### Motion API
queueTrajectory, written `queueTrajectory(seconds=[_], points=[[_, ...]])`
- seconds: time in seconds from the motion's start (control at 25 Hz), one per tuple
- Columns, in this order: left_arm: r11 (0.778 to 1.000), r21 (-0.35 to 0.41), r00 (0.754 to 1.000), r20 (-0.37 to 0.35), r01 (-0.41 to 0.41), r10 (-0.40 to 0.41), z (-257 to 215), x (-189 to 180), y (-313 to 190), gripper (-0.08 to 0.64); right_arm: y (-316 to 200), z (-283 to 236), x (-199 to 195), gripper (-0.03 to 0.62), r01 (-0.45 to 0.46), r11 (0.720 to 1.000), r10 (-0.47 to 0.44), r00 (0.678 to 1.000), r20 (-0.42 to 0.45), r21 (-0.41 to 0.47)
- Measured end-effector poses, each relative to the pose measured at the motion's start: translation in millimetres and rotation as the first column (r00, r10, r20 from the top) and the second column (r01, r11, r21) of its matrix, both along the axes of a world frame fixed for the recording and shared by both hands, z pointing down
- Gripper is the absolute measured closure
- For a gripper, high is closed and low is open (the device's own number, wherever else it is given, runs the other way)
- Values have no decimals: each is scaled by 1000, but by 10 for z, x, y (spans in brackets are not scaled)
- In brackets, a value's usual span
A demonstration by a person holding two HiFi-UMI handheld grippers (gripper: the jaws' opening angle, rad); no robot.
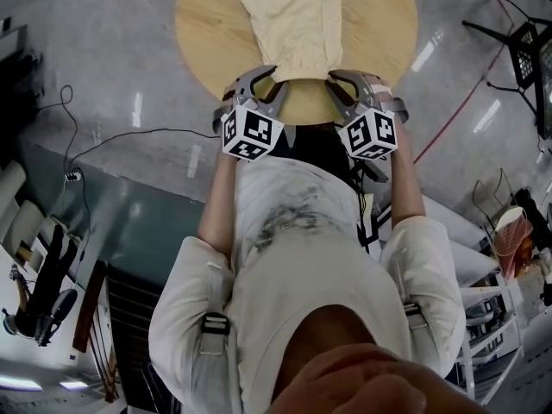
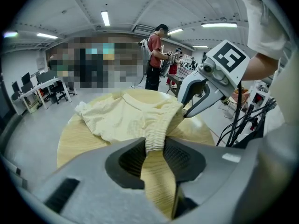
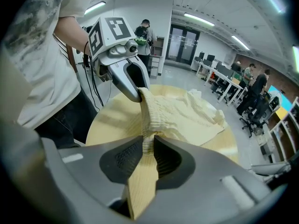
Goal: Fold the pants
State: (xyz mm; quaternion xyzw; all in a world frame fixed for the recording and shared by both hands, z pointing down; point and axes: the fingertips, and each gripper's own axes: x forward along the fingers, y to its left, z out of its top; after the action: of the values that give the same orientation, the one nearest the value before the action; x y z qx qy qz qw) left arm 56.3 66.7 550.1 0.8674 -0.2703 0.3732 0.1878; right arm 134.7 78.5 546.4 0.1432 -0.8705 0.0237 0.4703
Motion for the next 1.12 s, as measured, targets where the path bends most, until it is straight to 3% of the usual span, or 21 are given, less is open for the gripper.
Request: queueTrajectory(seconds=[0.56, 1.12], points=[[999, 35, 999, -26, 20, -19, -314, -81, -192, 439, -245, -374, -73, 511, -23, 999, 21, 998, 52, 43], [998, 48, 998, -49, 43, -41, -402, -185, -698, 440, -752, -515, -172, 515, -46, 995, 40, 997, 67, 84]])
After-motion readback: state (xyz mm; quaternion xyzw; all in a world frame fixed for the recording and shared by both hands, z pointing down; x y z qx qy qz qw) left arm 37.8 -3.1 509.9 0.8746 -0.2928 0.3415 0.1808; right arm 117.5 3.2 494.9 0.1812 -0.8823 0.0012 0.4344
